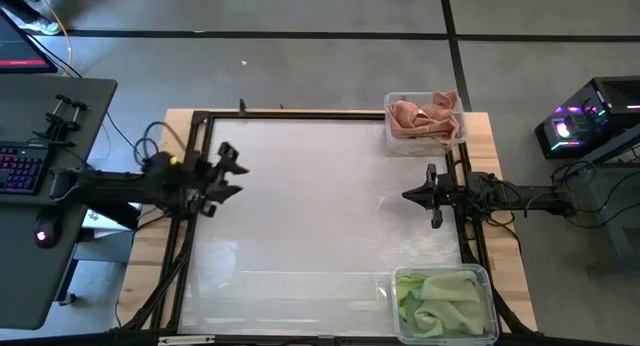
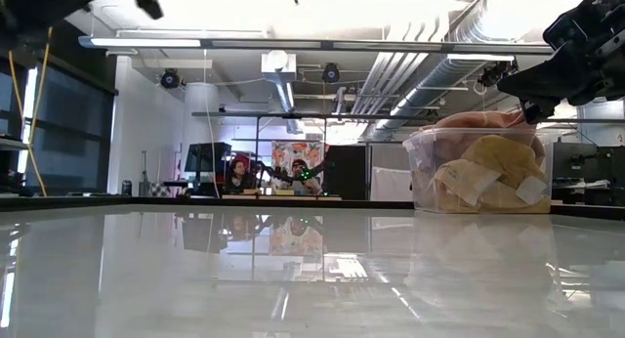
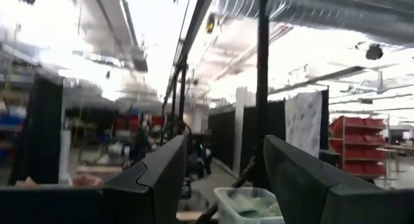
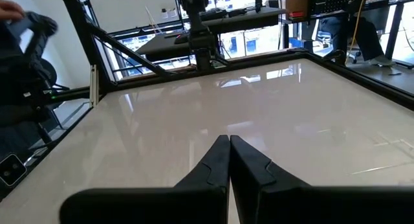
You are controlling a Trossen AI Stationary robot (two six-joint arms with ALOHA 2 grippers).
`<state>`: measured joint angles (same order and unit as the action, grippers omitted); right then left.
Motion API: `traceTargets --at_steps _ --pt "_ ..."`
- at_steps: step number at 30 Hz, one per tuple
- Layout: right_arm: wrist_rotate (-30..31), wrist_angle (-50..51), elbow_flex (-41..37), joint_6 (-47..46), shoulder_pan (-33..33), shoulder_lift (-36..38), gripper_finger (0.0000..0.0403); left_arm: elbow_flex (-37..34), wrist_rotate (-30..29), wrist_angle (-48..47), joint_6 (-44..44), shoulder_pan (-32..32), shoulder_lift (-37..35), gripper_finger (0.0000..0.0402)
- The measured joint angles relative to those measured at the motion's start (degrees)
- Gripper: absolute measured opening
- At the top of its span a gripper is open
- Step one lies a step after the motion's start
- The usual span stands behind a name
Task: Sort towels by color in basket
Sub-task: Return to Home Position
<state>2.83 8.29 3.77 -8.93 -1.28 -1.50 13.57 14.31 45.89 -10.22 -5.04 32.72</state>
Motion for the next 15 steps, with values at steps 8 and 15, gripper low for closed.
traceTargets --at_steps 8,15 --pt "0.0 0.0 0.0 -0.01 0.0 0.0 0.0 -11.07 -7.98 -4.36 11.07 5.62 -18.59 0.0195" --pt "0.0 0.0 0.0 0.0 0.0 0.0 0.0 -12.9 -9.31 -10.59 17.42 8.18 -21.49 0.0195"
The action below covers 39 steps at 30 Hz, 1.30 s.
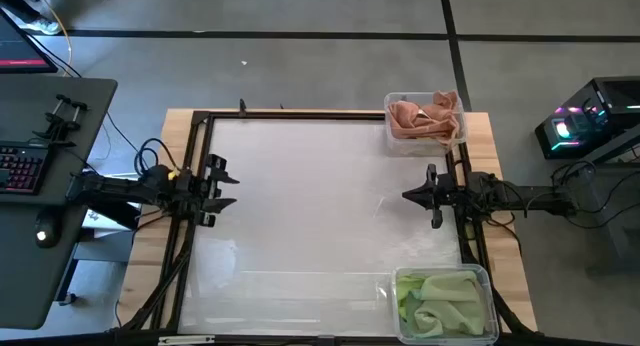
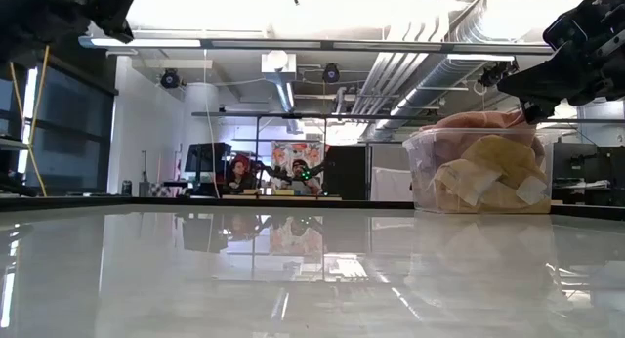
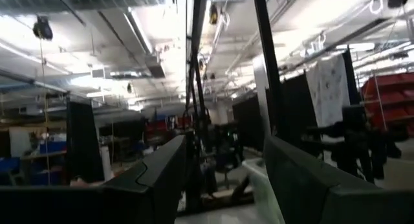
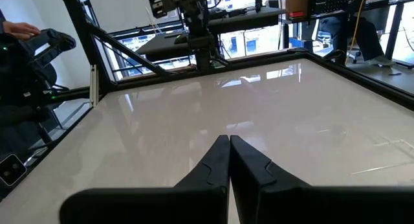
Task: Sort towels by color in basket
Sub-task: Return to Home Position
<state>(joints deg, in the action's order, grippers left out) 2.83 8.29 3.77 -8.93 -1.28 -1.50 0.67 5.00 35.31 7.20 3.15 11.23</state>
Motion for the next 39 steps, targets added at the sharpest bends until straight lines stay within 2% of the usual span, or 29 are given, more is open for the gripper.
traceTargets --at_steps 4,9,11,14,19,39 --pt "0.0 0.0 0.0 -0.01 0.0 0.0 0.0 0.02 -1.3 -6.85 -0.04 0.44 -1.77 0.0195" --pt "0.0 0.0 0.0 -0.01 0.02 0.0 0.0 0.02 -1.34 -22.83 -0.11 0.45 -8.11 0.0195" --pt "0.0 0.0 0.0 -0.02 0.0 0.0 0.0 0.02 -1.34 -28.65 -1.34 0.43 -10.82 0.0195" --pt "0.0 0.02 0.0 0.0 0.02 0.0 0.0 0.02 -1.7 -34.58 -5.0 0.24 -10.96 0.0195" --pt "0.0 0.0 0.01 0.0 0.02 -0.07 0.0 0.02 -5.14 -34.58 -4.1 0.45 -11.05 0.0195" --pt "0.0 0.02 0.02 0.0 0.02 -0.04 0.0 0.02 -5.3 -34.2 -4.0 0.43 -10.87 0.0195"
